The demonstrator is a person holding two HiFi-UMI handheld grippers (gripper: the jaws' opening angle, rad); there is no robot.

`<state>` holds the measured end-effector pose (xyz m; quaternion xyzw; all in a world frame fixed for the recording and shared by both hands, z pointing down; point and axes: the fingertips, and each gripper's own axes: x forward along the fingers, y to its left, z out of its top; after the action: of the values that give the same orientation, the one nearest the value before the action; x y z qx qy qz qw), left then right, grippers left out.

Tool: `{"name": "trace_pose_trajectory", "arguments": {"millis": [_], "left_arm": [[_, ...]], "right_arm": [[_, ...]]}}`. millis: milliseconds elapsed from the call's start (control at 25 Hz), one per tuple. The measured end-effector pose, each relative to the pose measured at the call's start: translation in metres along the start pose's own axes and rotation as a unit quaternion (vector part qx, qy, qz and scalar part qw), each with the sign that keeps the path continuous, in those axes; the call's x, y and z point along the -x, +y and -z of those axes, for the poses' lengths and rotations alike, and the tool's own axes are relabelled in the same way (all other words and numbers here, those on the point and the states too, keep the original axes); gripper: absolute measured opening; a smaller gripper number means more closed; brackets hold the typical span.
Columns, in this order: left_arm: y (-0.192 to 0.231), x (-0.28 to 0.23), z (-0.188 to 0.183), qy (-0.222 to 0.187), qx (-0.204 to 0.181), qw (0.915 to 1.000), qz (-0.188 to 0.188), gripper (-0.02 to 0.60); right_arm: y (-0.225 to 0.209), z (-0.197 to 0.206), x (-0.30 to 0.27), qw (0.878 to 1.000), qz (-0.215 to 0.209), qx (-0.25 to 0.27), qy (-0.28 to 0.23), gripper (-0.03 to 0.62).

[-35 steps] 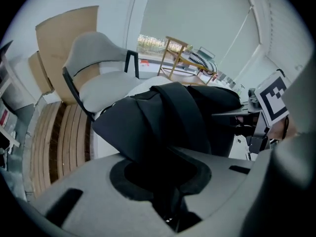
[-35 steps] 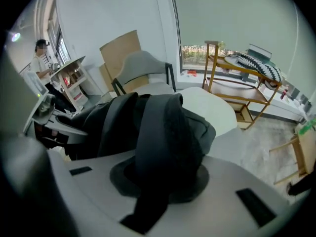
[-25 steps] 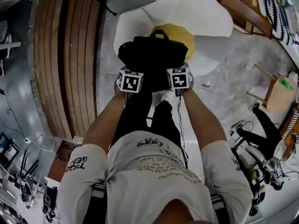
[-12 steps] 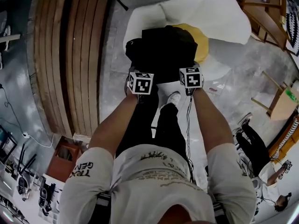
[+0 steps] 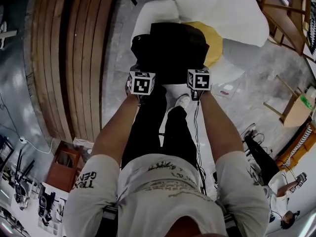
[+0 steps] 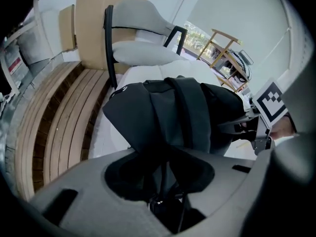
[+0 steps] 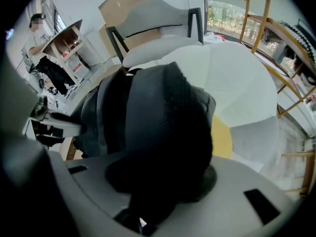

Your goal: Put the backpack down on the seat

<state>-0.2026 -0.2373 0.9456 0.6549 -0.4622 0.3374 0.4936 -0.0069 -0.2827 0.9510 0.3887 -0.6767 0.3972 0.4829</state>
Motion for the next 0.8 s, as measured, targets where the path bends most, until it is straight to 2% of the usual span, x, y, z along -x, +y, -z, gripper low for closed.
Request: {"name": "trace_pose_trajectory", "arguments": {"millis": [120, 400, 600, 800], "left_arm": [[0.012, 0.001, -0.002, -0.007, -0.006, 0.9997, -0.021, 0.178], [0.022, 0.021, -0.006, -0.020, 0.002, 0.9992, -0.035, 0.216], [0.031, 0.041, -0.019, -0.041, 0.024, 0.9975, -0.053, 0.216], [0.015, 0.064, -0.033, -0.057, 0.005, 0.9967, -0.058, 0.181]], "right_arm": [[-0.001, 0.010, -0.003, 0.999, 0.028, 0.015, 0.014, 0.208], [-0.003, -0.004, 0.017, 0.998, 0.057, -0.004, -0.036, 0.239], [0.000, -0.012, 0.035, 0.997, 0.051, -0.003, -0.054, 0.241], [0.001, -0.002, 0.053, 0.998, 0.050, -0.004, -0.049, 0.267]]}}
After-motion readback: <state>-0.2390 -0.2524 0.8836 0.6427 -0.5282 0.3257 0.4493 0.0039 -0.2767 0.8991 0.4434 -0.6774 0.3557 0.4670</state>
